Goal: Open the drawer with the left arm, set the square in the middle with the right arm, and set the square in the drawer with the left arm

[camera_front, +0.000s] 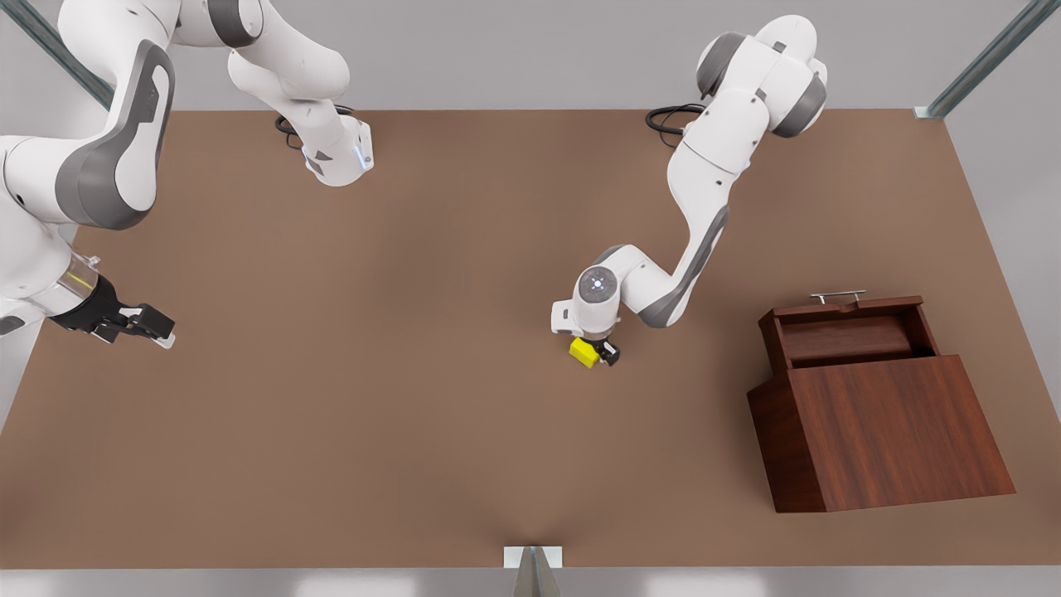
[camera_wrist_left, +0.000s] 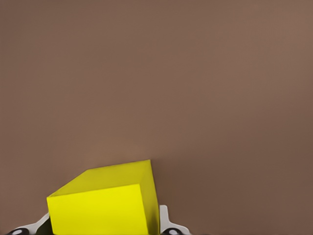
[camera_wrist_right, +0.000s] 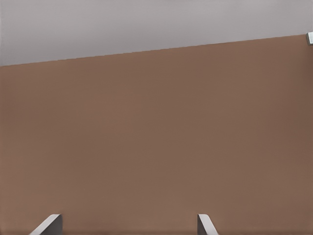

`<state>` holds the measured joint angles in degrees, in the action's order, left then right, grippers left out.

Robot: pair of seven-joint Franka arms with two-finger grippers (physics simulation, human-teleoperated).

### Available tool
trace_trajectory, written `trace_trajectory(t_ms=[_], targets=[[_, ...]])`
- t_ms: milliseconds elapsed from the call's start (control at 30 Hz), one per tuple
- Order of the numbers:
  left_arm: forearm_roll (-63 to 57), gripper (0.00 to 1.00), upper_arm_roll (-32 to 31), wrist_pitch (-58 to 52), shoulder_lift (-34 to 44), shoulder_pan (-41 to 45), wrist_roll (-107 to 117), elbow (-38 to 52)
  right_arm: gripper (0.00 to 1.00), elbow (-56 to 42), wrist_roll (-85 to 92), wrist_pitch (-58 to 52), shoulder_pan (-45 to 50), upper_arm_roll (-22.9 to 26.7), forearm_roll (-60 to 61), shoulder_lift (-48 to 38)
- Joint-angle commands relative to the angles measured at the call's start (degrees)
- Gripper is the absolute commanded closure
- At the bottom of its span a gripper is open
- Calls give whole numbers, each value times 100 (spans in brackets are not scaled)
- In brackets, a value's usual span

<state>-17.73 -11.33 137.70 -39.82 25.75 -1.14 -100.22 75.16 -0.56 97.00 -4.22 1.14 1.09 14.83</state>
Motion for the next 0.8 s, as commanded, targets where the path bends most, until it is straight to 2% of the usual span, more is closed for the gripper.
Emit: trace_trajectory(t_ms=[0, 133, 233, 600, 767], targets=[[-20, 16, -1, 108, -17, 0, 641, 3, 0, -1, 3, 4, 0, 0, -3, -7], [-2, 19, -1, 108, -26, -9, 641, 3, 0, -1, 3, 4, -9, 0, 5, -7], [-2, 26, -1, 99, -26, 0, 650, 46, 0, -1, 3, 4, -9, 0, 5, -7], [15, 30, -1, 20, 71, -9, 632, 187, 0, 8, 3, 91, -9, 0, 5, -7], [287, 30, -18, -929, 721, -44, 554, 512, 0, -1, 3, 91, 0, 0, 5, -7]])
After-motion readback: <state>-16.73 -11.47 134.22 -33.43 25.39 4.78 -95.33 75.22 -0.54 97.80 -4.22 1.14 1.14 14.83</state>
